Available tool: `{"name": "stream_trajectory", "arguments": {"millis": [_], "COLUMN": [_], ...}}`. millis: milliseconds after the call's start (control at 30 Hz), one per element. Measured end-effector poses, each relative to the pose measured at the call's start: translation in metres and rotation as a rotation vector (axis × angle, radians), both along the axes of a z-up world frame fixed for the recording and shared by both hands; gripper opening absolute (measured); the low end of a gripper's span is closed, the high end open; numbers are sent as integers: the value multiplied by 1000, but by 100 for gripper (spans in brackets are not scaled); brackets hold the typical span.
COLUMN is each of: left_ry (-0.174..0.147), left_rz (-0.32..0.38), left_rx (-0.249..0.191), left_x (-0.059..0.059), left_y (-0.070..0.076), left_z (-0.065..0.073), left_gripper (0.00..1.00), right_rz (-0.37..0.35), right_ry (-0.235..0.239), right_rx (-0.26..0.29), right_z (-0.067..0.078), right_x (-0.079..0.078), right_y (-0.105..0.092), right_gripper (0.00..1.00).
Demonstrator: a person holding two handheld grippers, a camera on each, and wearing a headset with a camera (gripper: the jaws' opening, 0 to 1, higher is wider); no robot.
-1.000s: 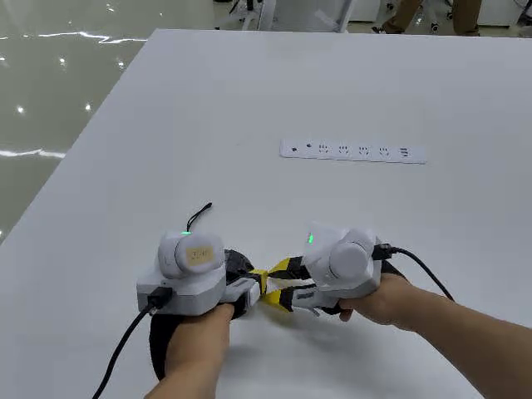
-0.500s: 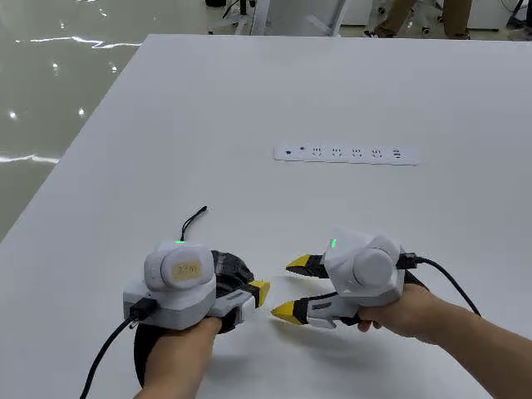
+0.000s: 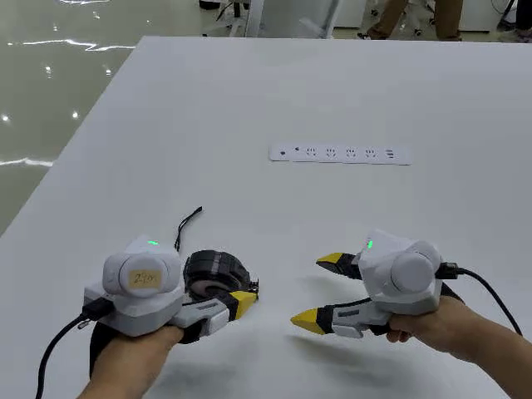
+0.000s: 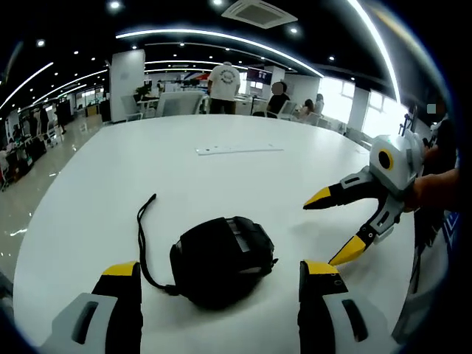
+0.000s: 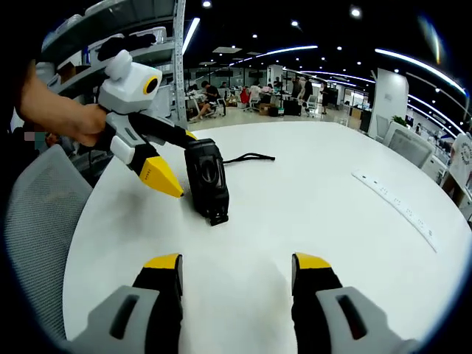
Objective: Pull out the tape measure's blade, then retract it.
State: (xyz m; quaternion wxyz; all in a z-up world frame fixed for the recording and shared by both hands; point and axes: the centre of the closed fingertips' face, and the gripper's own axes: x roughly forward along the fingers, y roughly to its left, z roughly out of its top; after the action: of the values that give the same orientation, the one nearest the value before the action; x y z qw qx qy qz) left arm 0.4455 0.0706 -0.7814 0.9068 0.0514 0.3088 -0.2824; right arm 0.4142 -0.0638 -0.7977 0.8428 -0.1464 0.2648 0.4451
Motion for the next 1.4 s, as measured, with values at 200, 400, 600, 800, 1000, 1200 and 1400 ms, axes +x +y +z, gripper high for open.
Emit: {"name": "stream_trajectory", "arguments": {"millis": [200, 400, 600, 800, 1000, 1200, 1400], "left_ry": [-22, -37, -60, -87, -107, -111, -111], "left_rz": [-96, -156, -183, -222, -261, -294, -298], "left_rx": [15, 14, -19, -51, -61, -71, -92], "left_x": [-10, -18, -23, -30, -37, -50, -58], "left_y": [2, 7, 10, 6, 5, 9, 13], "left_z": [2, 7, 14, 21, 28, 31, 33], "left_gripper": [89, 90, 93, 96, 99, 100, 100], "right_rz": [-49, -99, -145, -180, -222, -252, -274], "right_ry": [-11, -21, -24, -29, -34, -29, -23], "right_rx": [18, 31, 51, 66, 86, 103, 115], "right_z": [9, 15, 18, 21, 27, 30, 32], "right_x": [-6, -14, -26, -38, -50, -63, -71], "right_y": [-11, -24, -33, -41, -54, -66, -72], "right_gripper": [68, 72, 78, 85, 87, 92, 97]}}
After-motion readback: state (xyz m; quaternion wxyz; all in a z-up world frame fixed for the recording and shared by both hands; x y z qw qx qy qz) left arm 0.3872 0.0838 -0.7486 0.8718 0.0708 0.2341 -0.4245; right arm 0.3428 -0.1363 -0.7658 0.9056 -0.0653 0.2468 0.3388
